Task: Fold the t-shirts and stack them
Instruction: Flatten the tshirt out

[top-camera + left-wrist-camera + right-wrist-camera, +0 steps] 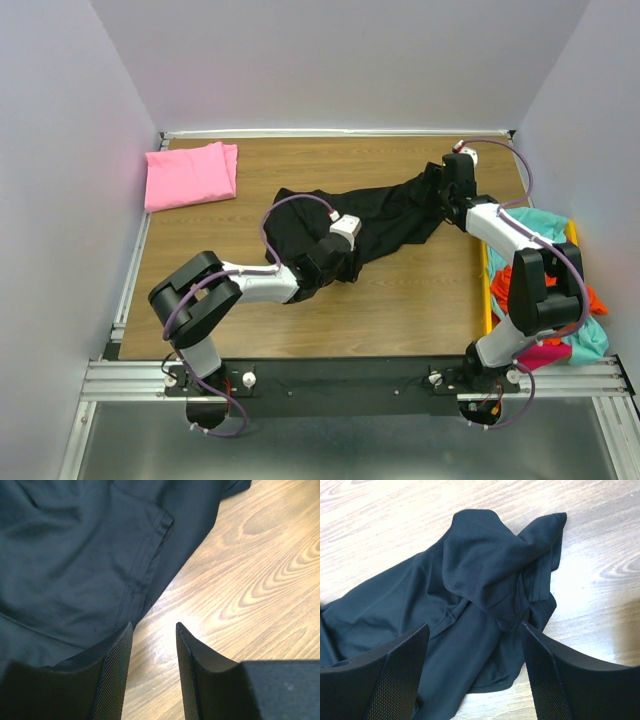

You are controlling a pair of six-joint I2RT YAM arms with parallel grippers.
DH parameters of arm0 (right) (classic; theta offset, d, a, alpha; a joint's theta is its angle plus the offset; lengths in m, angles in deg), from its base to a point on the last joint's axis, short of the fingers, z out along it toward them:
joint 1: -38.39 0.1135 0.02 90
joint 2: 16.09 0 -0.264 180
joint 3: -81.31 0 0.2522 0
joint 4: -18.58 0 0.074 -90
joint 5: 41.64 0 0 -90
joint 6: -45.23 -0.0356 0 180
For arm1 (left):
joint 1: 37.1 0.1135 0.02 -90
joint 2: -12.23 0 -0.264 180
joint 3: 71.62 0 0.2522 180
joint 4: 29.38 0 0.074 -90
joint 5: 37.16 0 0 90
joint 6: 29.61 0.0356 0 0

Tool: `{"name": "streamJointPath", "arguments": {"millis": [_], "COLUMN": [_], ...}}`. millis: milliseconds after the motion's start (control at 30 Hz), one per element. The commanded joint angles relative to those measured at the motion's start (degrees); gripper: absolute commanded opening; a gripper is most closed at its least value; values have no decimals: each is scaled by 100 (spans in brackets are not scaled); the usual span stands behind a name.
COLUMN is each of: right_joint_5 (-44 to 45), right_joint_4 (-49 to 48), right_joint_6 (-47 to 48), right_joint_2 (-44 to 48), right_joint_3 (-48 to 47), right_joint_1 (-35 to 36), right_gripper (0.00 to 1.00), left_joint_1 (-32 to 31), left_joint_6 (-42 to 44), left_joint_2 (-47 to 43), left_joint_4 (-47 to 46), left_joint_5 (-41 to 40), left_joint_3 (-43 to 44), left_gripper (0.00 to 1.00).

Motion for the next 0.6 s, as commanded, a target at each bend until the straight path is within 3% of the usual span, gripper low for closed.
{"name": "streamJointPath", "arguments": {"millis": [0, 567], "right_joint_5": [175, 123], "right_joint_4": [-16, -16], "right_joint_6": [-71, -62], "right_joint_2": [126, 46], "right_joint_3": [127, 109], "right_joint_1": [-16, -25], "right_gripper": [80, 80], "left_joint_1": [-123, -194], "left_joint_6": [-234, -419], "left_joint_2": [81, 406], "left_joint_4": [122, 545], "left_joint_5": [-478, -1155], "left_joint_3": [-155, -32], "left_gripper": [48, 47]}}
